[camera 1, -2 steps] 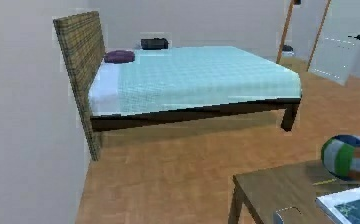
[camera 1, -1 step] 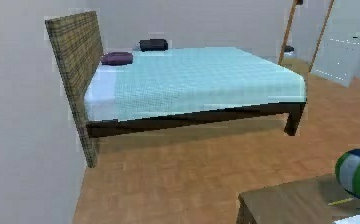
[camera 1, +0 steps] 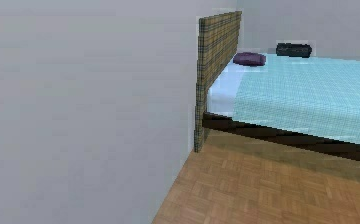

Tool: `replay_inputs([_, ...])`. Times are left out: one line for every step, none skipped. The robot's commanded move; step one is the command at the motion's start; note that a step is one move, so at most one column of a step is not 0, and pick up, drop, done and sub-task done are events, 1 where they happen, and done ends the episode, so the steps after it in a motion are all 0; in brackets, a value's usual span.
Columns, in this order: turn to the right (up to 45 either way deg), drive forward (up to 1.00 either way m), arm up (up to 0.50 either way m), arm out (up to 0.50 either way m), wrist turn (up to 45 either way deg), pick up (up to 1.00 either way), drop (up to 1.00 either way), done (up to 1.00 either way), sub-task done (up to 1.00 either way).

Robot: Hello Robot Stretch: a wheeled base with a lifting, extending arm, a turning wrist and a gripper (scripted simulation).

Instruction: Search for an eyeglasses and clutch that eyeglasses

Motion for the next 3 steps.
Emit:
replay_inputs([0.0, 0.00, 0.50, 0.00, 0.0, 0.00, 0.00, 0.00, 0.00])
replay_inputs([0.0, 0.00, 0.34, 0.00, 0.0, 0.00, 0.00, 0.00, 0.00])
replay_inputs([0.0, 0.00, 0.00, 0.14, 0.0, 0.00, 0.00, 0.00, 0.00])
